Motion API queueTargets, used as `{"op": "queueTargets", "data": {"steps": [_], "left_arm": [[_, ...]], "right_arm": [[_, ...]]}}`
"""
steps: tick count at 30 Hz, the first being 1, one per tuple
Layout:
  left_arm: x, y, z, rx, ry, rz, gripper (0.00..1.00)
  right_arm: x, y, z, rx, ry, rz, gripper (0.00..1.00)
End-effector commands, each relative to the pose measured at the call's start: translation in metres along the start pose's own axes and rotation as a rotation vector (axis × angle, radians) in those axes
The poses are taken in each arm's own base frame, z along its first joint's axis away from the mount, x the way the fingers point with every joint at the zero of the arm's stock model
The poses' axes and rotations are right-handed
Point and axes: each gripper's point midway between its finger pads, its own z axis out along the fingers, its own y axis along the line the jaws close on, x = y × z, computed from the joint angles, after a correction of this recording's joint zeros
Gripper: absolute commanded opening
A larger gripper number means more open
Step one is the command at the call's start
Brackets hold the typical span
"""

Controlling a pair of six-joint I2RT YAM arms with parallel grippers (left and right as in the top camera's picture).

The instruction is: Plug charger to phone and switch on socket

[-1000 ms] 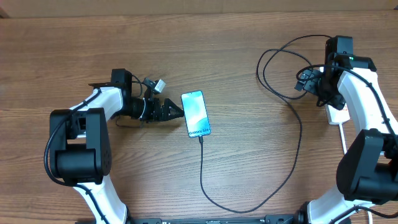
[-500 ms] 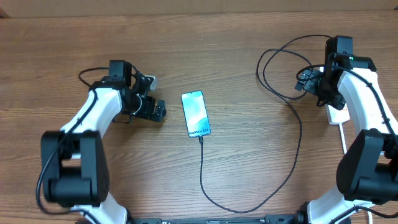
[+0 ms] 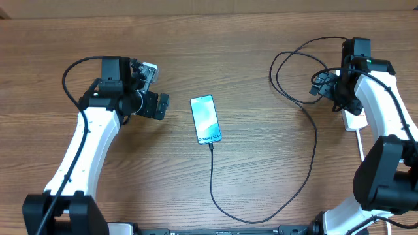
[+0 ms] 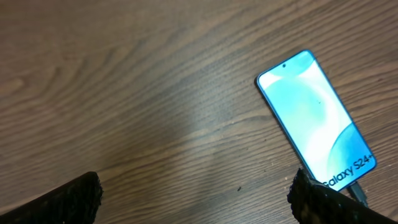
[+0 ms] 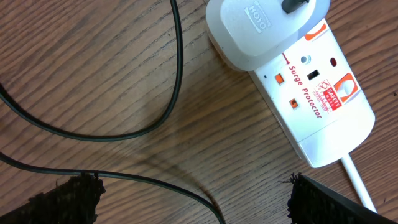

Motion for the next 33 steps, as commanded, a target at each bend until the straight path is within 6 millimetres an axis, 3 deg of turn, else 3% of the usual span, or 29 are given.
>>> {"op": "queueTargets", "data": {"steps": [1,9,23,27,33], "left_arm": [[-0.013,-0.003,-0.027,-0.022,-0.079,0.005,1.00],[-0.024,-0.006,-0.054,-0.038,-0.157,0.022,1.00],[-0.025,-0.012,-0.062,-0.035,-0.172,0.034,1.00],[-0.026,-0.025,-0.060,-0.014,-0.170,0.062,1.00],[-0.026,-0.059,-0.055,0.016,-0.156,0.157,1.00]], "right_arm": [[-0.006,-0.002,-0.005,0.005,-0.027,0.002,1.00],[-0.006,-0.002,-0.005,0.005,-0.027,0.002,1.00],[-0.006,-0.002,-0.005,0.005,-0.027,0.002,1.00],[-0.006,-0.002,-0.005,0.005,-0.027,0.002,1.00],[-0.006,-0.002,-0.005,0.005,-0.027,0.002,1.00]]}}
